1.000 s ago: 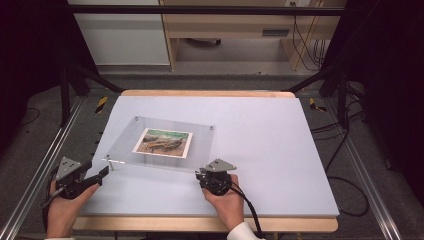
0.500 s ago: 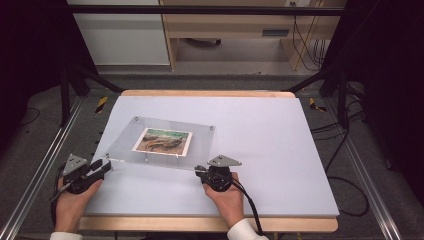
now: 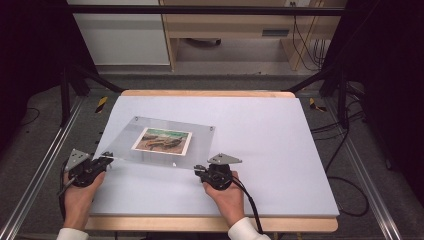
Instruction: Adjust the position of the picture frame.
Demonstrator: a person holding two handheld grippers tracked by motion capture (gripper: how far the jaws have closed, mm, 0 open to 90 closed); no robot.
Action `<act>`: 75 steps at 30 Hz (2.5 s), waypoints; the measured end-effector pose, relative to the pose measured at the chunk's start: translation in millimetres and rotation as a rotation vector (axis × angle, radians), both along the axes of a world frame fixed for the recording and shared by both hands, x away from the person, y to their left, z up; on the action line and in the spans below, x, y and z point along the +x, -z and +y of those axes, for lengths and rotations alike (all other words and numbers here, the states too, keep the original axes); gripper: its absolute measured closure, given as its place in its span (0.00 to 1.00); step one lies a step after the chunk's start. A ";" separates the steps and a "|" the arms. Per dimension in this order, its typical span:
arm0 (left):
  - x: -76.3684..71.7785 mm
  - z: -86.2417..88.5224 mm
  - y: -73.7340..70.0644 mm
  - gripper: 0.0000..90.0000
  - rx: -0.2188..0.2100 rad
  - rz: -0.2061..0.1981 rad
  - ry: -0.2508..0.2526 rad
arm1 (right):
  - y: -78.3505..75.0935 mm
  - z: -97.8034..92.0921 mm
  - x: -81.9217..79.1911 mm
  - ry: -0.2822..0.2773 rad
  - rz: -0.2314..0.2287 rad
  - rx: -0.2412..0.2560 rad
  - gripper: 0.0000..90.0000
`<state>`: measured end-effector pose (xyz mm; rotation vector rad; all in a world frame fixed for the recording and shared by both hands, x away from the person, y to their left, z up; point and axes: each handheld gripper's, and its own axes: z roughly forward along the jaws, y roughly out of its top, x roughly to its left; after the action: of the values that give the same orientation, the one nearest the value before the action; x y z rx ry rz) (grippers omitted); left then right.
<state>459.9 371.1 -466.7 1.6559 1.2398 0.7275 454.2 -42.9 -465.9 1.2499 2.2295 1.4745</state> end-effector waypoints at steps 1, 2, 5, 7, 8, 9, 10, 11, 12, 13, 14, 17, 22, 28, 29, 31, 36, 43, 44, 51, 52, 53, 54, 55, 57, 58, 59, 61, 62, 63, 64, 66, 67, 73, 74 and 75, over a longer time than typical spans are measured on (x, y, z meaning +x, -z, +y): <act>0.0 0.0 0.0 0.89 0.000 0.000 0.000 | 0.0 0.0 0.0 0.000 0.000 0.000 0.94; 1.5 -0.3 0.2 0.89 -0.003 -0.004 -0.001 | 0.0 0.0 0.0 -0.001 0.000 0.001 0.94; 2.5 -0.8 -0.1 0.92 -0.003 -0.006 -0.005 | -0.1 -0.2 0.4 -0.003 -0.003 0.002 0.94; 2.5 -0.2 -0.3 0.92 -0.008 -0.002 -0.005 | -0.2 -0.3 0.4 -0.003 -0.003 0.002 0.94; 2.7 0.0 -1.2 0.92 -0.010 0.000 -0.007 | -0.3 -0.2 0.5 -0.003 -0.006 -0.001 0.94; 2.7 0.0 -1.2 0.93 -0.010 0.000 -0.007 | -0.3 -0.2 0.5 -0.003 -0.006 -0.001 0.94; 2.4 -0.5 -1.8 0.93 -0.005 0.003 -0.008 | -0.2 0.0 0.1 -0.001 -0.006 0.001 0.94; 2.5 -0.7 -2.4 0.93 -0.005 0.006 -0.008 | -0.2 0.0 0.1 -0.001 -0.006 0.001 0.94; 2.4 -1.3 -3.0 0.93 -0.008 0.009 -0.016 | 0.8 0.3 -0.4 0.002 -0.011 -0.002 0.94; 2.4 -1.3 -3.0 0.93 -0.008 0.009 -0.016 | 0.8 0.3 -0.4 0.002 -0.011 -0.002 0.94; 2.2 -1.9 -3.7 0.93 -0.005 0.011 -0.023 | 2.5 0.7 -0.9 0.006 -0.018 -0.001 0.94; 2.2 -2.0 -4.1 0.93 -0.009 0.015 -0.024 | 3.7 1.0 -1.5 0.015 -0.028 0.006 0.93; 1.5 -1.8 -6.4 0.93 -0.018 0.014 -0.020 | 4.8 3.8 -0.4 0.038 -0.066 0.016 0.91; 1.4 -2.1 -6.7 0.93 -0.031 0.015 -0.019 | 6.3 6.4 -2.1 0.064 -0.138 0.009 0.93; 1.5 -1.8 -6.8 0.93 -0.033 0.017 -0.018 | 6.3 6.4 -2.1 0.064 -0.138 0.009 0.93; 1.5 -1.8 -7.0 0.93 -0.031 0.020 -0.019 | 7.4 7.2 -3.5 0.063 -0.163 -0.006 0.93; 1.4 -1.5 -7.9 0.93 -0.036 0.024 -0.017 | 8.1 8.0 -5.2 0.071 -0.189 -0.014 0.93; 1.3 -1.3 -8.1 0.93 -0.041 0.030 -0.017 | 10.1 7.9 -6.4 0.079 -0.205 -0.004 0.92; 1.3 -1.5 -8.3 0.93 -0.039 0.031 -0.018 | 10.6 7.8 -6.5 0.080 -0.208 -0.004 0.92; 0.9 -1.7 -9.3 0.93 -0.041 0.031 -0.018 | 11.8 8.7 -7.0 0.068 -0.226 -0.016 0.87; 0.7 -1.8 -9.3 0.93 -0.040 0.032 -0.018 | 12.5 8.3 -6.8 0.074 -0.220 -0.016 0.88; 0.7 -2.2 -9.4 0.93 -0.043 0.031 -0.019 | 12.8 7.6 -6.7 0.076 -0.219 -0.018 0.90; 0.6 -2.3 -9.5 0.93 -0.043 0.031 -0.019 | 12.9 7.1 -6.9 0.072 -0.212 -0.011 0.91; 0.6 -2.3 -9.5 0.93 -0.043 0.031 -0.019 | 12.9 7.1 -6.9 0.072 -0.212 -0.011 0.91; 0.5 -2.2 -9.4 0.93 -0.042 0.032 -0.019 | 12.8 6.6 -7.3 0.071 -0.206 -0.006 0.92; 0.4 -2.3 -9.3 0.93 -0.043 0.032 -0.019 | 12.6 5.9 -7.0 0.071 -0.199 0.005 0.93; 0.4 -2.3 -9.3 0.93 -0.043 0.032 -0.019 | 12.6 5.9 -7.0 0.071 -0.199 0.005 0.93; 0.4 -2.2 -9.2 0.93 -0.044 0.031 -0.018 | 11.6 5.2 -6.5 0.078 -0.191 0.023 0.93; 0.5 -2.5 -8.9 0.93 -0.028 0.031 -0.015 | 11.0 4.6 -5.9 0.079 -0.183 0.032 0.94; 0.5 -2.5 -8.9 0.93 -0.028 0.031 -0.015 | 11.0 4.6 -5.9 0.079 -0.183 0.032 0.94; 1.0 -2.3 -8.3 0.93 -0.025 0.028 -0.011 | 11.0 4.5 -5.6 0.079 -0.176 0.037 0.94; 1.5 -2.0 -7.5 0.93 -0.027 0.026 -0.006 | 10.5 4.3 -5.2 0.080 -0.165 0.043 0.94; 2.0 -1.6 -6.9 0.93 -0.028 0.025 -0.002 | 10.5 4.3 -5.2 0.080 -0.165 0.043 0.94; 7.4 -0.5 -3.8 0.90 -0.047 0.014 0.008 | 8.6 4.0 -3.8 0.073 -0.159 0.042 0.94; 9.2 -0.6 -3.9 0.90 -0.053 0.005 0.018 | 8.5 4.3 -3.9 0.071 -0.151 0.041 0.94; 9.0 -1.4 -4.8 0.92 -0.041 0.000 0.016 | 8.2 4.3 -3.8 0.071 -0.154 0.037 0.94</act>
<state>469.0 369.7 -461.9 1.6303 1.2330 0.6877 450.4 -38.6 -474.1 1.1702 2.0480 1.5357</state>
